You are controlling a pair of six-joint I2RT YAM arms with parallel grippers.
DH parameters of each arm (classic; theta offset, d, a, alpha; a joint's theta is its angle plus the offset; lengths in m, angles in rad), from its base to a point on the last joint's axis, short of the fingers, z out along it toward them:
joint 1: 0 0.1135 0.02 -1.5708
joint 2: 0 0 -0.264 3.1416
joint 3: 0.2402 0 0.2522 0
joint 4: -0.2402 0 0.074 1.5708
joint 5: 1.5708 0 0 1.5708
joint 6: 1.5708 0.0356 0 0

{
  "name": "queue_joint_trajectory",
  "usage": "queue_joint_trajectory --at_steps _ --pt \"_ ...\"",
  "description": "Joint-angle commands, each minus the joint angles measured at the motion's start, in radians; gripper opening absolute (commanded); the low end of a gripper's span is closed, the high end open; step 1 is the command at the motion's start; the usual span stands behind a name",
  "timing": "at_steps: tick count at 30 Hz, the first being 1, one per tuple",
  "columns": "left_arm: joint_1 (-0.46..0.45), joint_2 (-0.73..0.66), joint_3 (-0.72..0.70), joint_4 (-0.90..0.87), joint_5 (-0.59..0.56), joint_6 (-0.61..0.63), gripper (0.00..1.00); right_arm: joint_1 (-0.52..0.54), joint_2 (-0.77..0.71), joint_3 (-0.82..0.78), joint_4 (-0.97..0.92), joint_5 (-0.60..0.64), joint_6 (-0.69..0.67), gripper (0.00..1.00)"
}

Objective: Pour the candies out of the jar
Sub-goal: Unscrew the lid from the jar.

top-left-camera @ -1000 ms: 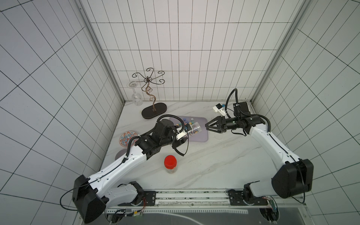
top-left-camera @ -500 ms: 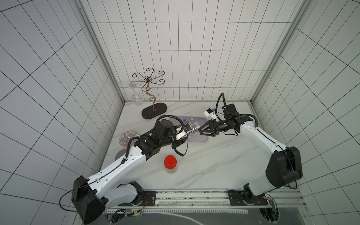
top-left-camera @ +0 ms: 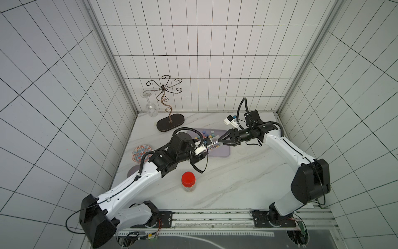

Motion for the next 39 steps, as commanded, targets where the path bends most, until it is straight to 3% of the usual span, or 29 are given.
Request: queue_joint_trajectory --at_steps 1,12,25,39 --pt "-0.004 -0.009 0.001 0.044 0.020 0.001 0.29 0.012 0.014 0.102 -0.023 -0.030 -0.029 0.64" --pt "-0.004 -0.011 0.001 0.040 0.026 0.000 0.29 0.012 0.025 0.130 -0.038 -0.008 -0.050 0.70" --pt "-0.005 -0.012 0.001 0.040 0.023 0.001 0.29 -0.004 0.020 0.152 -0.078 0.008 -0.080 0.65" --pt "-0.005 -0.010 0.001 0.041 0.024 -0.001 0.29 -0.024 0.005 0.153 -0.092 0.025 -0.093 0.68"
